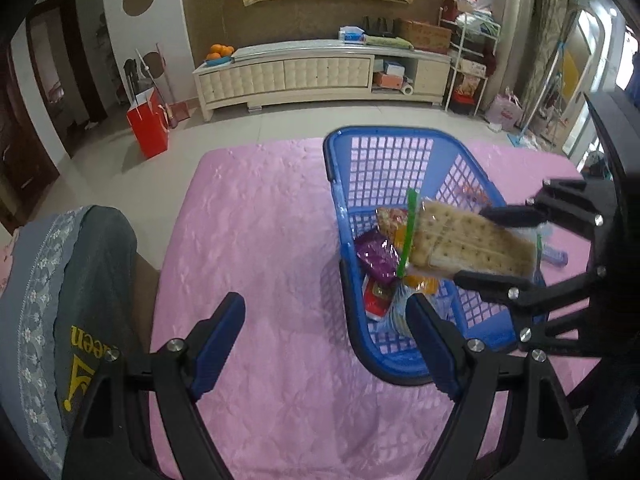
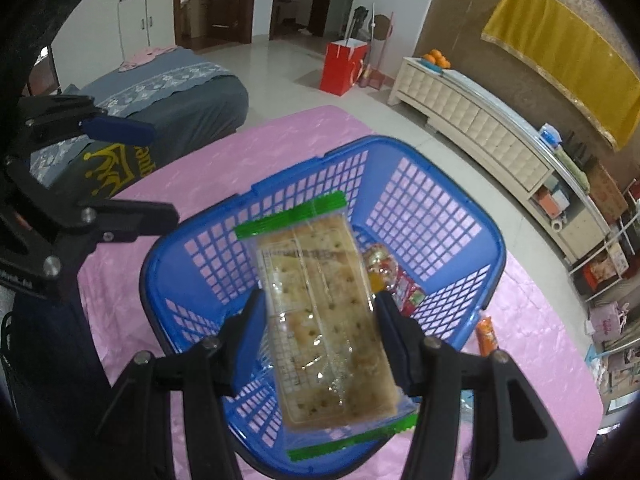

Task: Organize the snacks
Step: 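Lower the cracker pack into the basket and open the right tool, then withdraw both tools from the basket toward the remaining snacks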

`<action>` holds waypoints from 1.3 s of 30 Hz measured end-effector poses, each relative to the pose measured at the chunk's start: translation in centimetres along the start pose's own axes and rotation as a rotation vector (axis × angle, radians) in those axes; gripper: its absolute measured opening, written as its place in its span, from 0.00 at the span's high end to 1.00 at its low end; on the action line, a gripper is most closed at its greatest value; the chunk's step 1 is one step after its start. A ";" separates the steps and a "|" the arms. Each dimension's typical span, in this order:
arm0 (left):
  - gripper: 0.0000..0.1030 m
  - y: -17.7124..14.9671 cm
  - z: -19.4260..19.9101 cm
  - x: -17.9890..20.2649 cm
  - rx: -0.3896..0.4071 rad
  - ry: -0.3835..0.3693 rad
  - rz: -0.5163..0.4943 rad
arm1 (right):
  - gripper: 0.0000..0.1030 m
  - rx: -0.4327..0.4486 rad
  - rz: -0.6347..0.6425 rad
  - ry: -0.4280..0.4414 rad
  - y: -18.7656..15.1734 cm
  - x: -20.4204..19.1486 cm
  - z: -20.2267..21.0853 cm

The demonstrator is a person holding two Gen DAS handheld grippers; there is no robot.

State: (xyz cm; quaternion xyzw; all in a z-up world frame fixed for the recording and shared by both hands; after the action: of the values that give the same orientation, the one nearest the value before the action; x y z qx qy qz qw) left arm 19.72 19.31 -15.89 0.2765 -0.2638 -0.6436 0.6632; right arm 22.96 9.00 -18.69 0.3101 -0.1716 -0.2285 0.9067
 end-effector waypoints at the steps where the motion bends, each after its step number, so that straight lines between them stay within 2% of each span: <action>1: 0.21 -0.2 -0.1 0.0 -0.001 -0.001 -0.003 | 0.42 0.004 0.001 0.000 0.0 0.0 0.0; 6: 0.21 -0.9 -0.1 0.9 -0.017 -0.006 0.002 | 0.41 -0.013 0.042 -0.011 -0.5 -0.3 -0.1; 7: 0.21 -0.8 0.0 0.9 -0.015 0.000 -0.002 | 0.37 -0.020 0.047 0.004 -0.7 -0.6 0.0; 8: 0.21 -0.8 0.1 0.9 -0.015 0.002 -0.001 | 0.26 -0.020 0.046 0.014 -0.8 -0.7 0.0; 10: 0.21 -0.7 0.6 1.1 -0.011 0.006 0.000 | 0.11 -0.023 0.039 0.033 -0.9 -0.8 0.2; 11: 0.21 -0.6 0.8 1.2 -0.010 0.007 -0.002 | 0.10 -0.022 0.035 0.038 -1.0 -0.8 0.4; 18: 0.21 -0.4 2.1 3.0 0.003 -0.007 -0.016 | 0.10 0.022 -0.007 -0.004 -1.2 1.0 3.6; 22: 0.21 0.0 2.7 4.7 0.008 -0.005 -0.045 | 0.10 0.051 -0.064 -0.049 -1.5 3.4 6.6; 30: 0.21 2.6 4.4 10.3 0.061 -0.050 -0.113 | 0.10 0.088 -0.164 -0.125 -3.9 8.2 11.9; 39: 0.21 4.2 3.1 17.9 0.060 -0.114 -0.194 | 0.10 0.090 -0.267 -0.207 -8.2 13.2 15.8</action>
State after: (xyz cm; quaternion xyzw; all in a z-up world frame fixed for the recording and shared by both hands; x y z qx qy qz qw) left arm 21.14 1.37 -10.83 0.2835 -0.2920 -0.7113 0.5730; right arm 24.29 -11.29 -9.88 0.3453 -0.2312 -0.3695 0.8312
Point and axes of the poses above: each gripper's, at about its wrist camera, not at the fingertips, and z roughly against the way its jaws point, x to its right, y to its top, the point moved 10 cm from there along -z, roughly the way its jaws point, and after that the axes turned 8 degrees about x, right-handed, at the moved point
